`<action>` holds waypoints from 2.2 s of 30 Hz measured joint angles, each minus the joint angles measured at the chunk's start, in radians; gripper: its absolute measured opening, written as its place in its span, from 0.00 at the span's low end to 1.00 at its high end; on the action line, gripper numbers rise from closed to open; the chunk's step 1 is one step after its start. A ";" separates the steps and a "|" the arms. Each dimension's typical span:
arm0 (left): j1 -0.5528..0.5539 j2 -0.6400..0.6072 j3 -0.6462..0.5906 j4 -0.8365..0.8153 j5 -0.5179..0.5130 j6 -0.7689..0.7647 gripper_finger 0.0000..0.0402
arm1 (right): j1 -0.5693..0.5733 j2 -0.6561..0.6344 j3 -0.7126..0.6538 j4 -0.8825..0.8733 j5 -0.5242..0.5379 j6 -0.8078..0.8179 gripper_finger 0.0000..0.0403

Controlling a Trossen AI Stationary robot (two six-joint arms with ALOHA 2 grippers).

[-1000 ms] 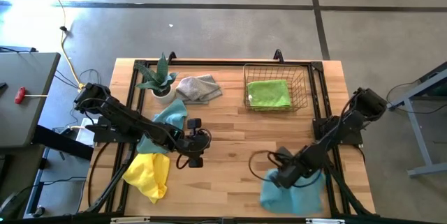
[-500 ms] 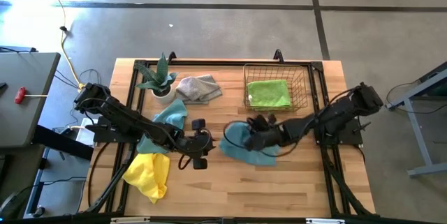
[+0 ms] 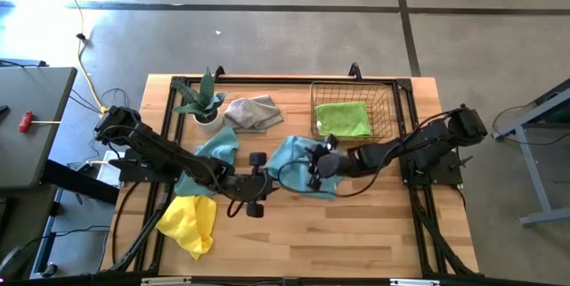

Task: Fold microfiber towels
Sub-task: Fold the bottom blue microfiber towel

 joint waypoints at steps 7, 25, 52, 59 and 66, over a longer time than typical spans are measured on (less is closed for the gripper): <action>0.000 0.000 -0.046 0.014 0.001 0.057 0.25 | 0.080 0.000 0.013 -0.143 -0.311 -0.019 0.41; 0.000 0.000 -0.122 0.103 0.012 0.047 0.25 | 0.239 0.083 -0.006 -0.342 -0.189 0.143 0.34; -0.001 0.000 -0.122 0.101 0.011 -0.002 0.25 | 0.217 0.201 -0.003 -0.308 -0.218 0.301 0.11; -0.001 0.000 -0.122 0.101 0.053 -0.006 0.25 | 0.216 0.189 -0.003 -0.280 -0.215 0.371 0.04; -0.001 0.023 -0.123 0.124 0.113 0.107 0.25 | 0.196 0.144 0.103 -0.265 -0.288 0.434 0.01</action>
